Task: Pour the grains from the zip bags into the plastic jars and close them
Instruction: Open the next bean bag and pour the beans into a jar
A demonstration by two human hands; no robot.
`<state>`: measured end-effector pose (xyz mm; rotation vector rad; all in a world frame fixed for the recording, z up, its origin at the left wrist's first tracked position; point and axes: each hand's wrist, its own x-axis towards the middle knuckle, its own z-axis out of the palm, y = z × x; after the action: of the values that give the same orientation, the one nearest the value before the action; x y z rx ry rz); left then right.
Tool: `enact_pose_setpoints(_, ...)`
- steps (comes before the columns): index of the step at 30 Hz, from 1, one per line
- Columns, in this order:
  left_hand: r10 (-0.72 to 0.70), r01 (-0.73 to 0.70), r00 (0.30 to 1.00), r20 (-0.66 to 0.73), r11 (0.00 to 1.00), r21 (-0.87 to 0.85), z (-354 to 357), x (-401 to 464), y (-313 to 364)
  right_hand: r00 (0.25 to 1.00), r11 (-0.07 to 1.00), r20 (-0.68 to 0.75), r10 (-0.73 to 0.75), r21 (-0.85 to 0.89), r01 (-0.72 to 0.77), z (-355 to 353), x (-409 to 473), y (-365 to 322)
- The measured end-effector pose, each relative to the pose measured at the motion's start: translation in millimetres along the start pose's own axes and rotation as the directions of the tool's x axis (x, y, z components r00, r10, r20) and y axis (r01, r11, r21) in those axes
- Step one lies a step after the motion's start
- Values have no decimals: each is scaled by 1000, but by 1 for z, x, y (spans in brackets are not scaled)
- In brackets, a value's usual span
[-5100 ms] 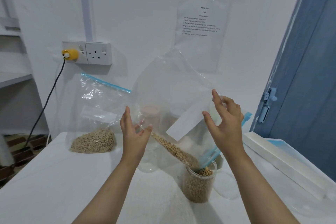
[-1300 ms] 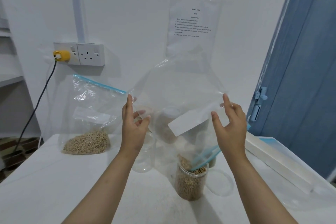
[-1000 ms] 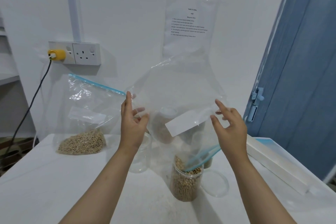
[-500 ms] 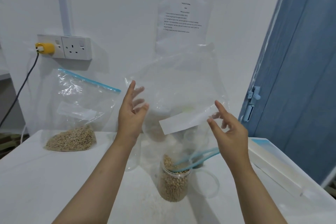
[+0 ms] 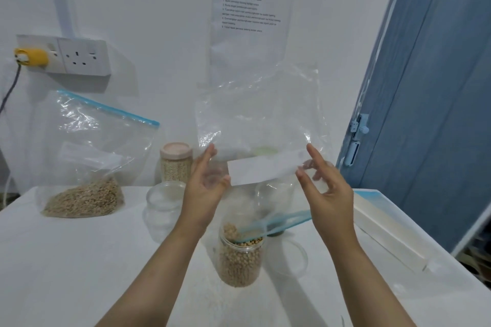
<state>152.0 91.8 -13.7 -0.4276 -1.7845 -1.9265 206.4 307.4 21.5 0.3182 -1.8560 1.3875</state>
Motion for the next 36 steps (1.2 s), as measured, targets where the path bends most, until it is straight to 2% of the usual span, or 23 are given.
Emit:
enact_pose_setpoints(4, 22, -23, 1000, 19, 999, 47, -1, 3, 0, 998, 997, -19, 51, 63, -50, 2, 1, 4)
enact_pose_setpoints(13, 59, -62, 998, 36, 994, 89, 4, 7, 9, 993, 991, -28, 117, 73, -115, 0, 7, 2)
enact_pose_setpoints(36, 73, -77, 997, 35, 989, 124, 15, 15, 12, 986, 983, -83, 148, 126, -137, 3, 7, 3)
